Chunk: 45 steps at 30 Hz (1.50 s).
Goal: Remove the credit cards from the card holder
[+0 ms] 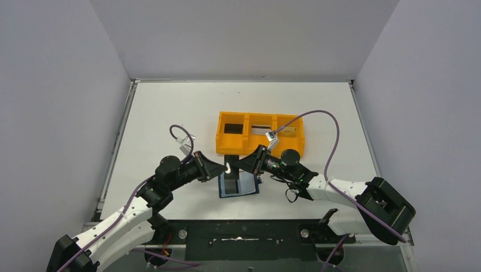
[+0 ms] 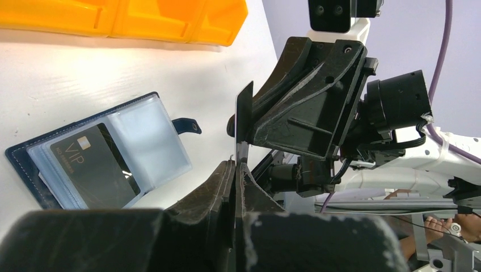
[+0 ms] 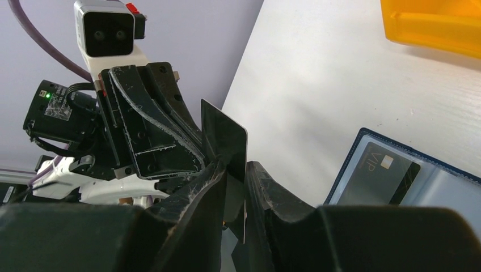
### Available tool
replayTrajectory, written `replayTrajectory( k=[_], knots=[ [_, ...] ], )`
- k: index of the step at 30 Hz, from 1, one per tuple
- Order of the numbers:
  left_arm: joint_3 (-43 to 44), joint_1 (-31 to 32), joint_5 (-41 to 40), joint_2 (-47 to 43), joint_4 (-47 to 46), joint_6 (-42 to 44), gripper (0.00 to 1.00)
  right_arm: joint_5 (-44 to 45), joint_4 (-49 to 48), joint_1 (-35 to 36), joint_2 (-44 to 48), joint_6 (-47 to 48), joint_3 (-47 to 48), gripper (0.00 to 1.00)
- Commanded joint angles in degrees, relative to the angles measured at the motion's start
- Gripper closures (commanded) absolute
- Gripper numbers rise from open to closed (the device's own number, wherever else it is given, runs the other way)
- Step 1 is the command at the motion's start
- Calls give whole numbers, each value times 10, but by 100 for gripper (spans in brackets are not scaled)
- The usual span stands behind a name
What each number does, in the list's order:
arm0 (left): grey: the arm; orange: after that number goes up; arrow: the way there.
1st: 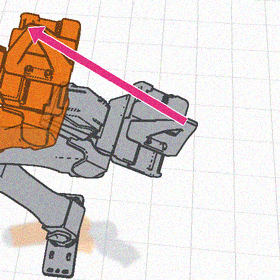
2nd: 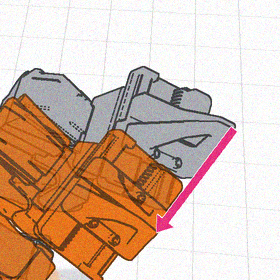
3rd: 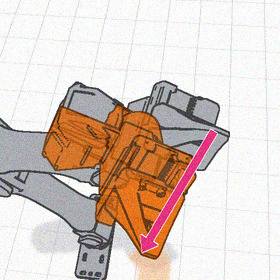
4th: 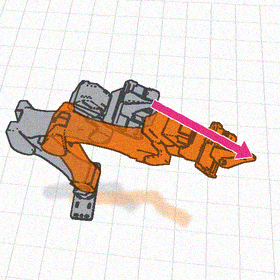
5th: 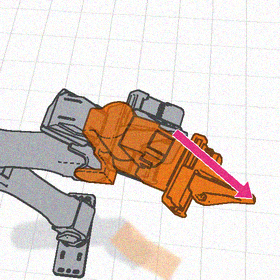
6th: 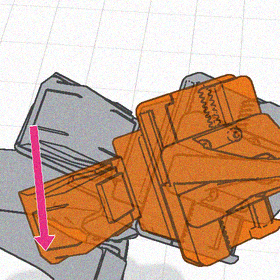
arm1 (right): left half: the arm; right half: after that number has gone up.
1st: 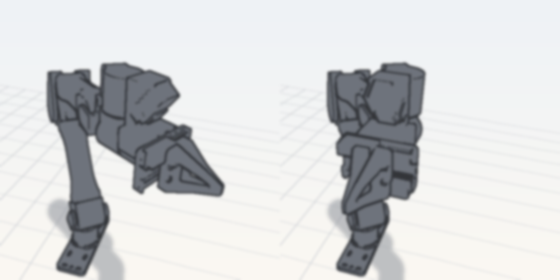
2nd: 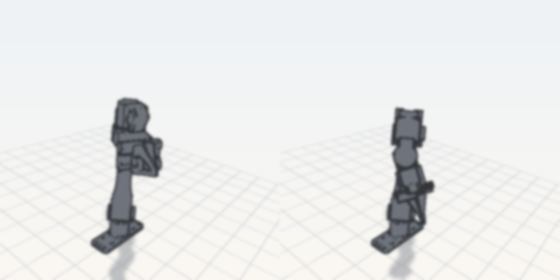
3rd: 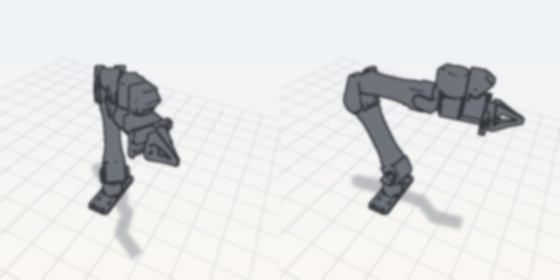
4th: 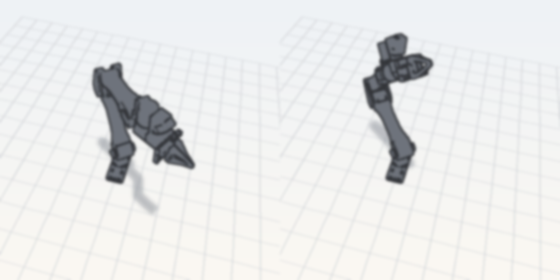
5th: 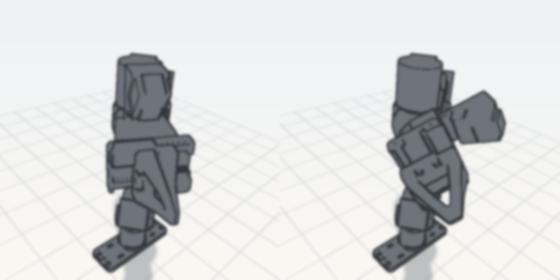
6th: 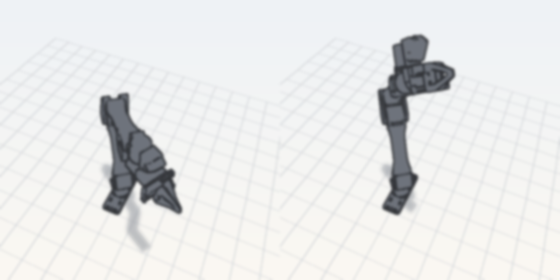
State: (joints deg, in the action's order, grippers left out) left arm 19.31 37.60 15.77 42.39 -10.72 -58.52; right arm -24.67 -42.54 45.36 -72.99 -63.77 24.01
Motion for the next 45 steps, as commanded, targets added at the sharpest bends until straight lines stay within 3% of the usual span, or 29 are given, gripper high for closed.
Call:
replayTrajectory(
  k=[1,12,21,25,29,33,38,41,45],
  knots=[
    [-4,-7,0,-6,-47,-5,100,-56,-94,7,8,-11,-1,81],
    [-27,-16,8,-7,-93,-30,100,-68,-133,6,0,-22,-9,82],
    [-25,-22,-4,-23,-61,-29,99,-62,-135,2,3,-25,-17,99],
    [-17,-26,-16,-36,-18,-20,67,-51,-109,-1,16,-17,-16,100],
    [5,-28,-35,-45,41,5,45,-33,-68,-1,32,-2,-12,100],
    [45,-28,-70,-45,131,47,36,-8,-10,-2,51,20,-3,100],
    [119,-29,-155,-22,292,117,26,51,142,0,82,86,38,100],
    [158,-35,-194,0,355,149,13,103,207,3,110,135,60,100],
    [203,-69,-232,35,413,176,11,204,258,28,152,225,77,100]
  ],
)
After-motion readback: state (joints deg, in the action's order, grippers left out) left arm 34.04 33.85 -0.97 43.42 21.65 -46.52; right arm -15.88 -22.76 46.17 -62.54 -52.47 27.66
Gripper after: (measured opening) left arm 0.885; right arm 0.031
